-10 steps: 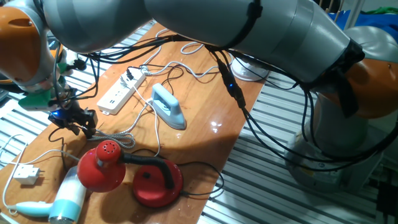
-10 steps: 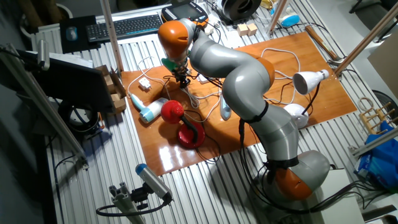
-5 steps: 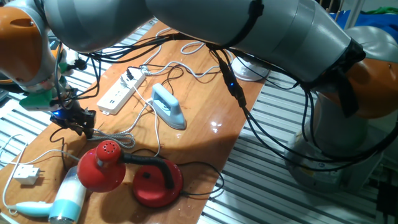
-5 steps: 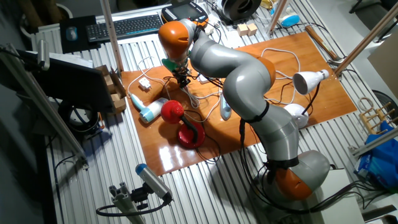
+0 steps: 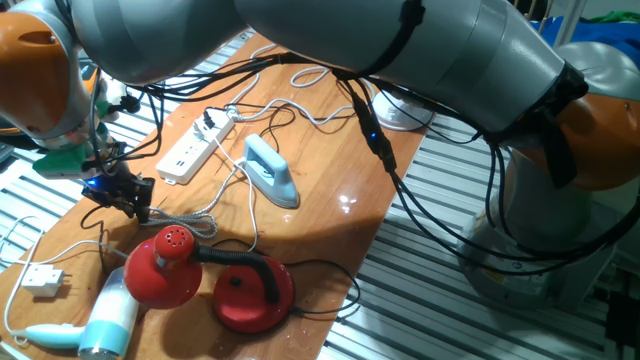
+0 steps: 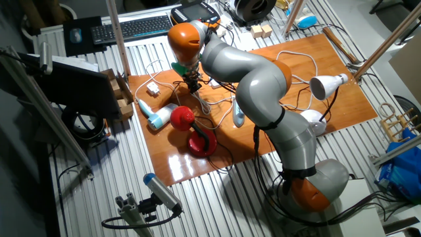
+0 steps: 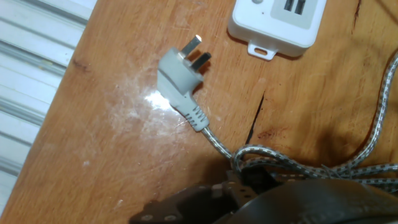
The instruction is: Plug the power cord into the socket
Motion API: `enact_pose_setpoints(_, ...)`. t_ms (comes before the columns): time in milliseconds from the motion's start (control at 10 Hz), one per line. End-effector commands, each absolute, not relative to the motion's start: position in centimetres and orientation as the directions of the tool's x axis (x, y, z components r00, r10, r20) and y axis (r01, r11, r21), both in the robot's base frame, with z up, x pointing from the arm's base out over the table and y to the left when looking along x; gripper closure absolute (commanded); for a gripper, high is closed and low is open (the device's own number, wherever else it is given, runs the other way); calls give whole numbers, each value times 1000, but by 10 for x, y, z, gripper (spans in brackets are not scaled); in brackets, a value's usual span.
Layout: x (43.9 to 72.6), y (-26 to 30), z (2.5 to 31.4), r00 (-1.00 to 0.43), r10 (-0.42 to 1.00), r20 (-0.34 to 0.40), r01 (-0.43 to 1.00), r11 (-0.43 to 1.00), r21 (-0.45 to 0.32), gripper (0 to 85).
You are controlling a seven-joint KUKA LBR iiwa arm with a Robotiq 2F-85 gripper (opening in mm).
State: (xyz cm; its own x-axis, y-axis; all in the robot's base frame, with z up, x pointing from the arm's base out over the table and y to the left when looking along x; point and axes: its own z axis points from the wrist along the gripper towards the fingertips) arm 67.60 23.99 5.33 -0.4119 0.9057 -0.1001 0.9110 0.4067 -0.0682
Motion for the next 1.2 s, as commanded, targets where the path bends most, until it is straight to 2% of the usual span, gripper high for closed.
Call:
enact_pose_setpoints(0, 676, 240, 53, -415, 904, -98, 910, 410, -66, 850)
enact_pose_setpoints(300, 676, 239, 51, -422, 901, -99, 906, 418, -64, 850)
enact_pose_setpoints(600, 676, 238, 56, -427, 899, -94, 903, 419, -96, 850)
enact_pose_setpoints(1000, 675, 236, 64, -411, 910, -64, 910, 404, -90, 850)
enact_pose_setpoints(1100, 675, 233, 72, -401, 916, -33, 914, 397, -82, 850)
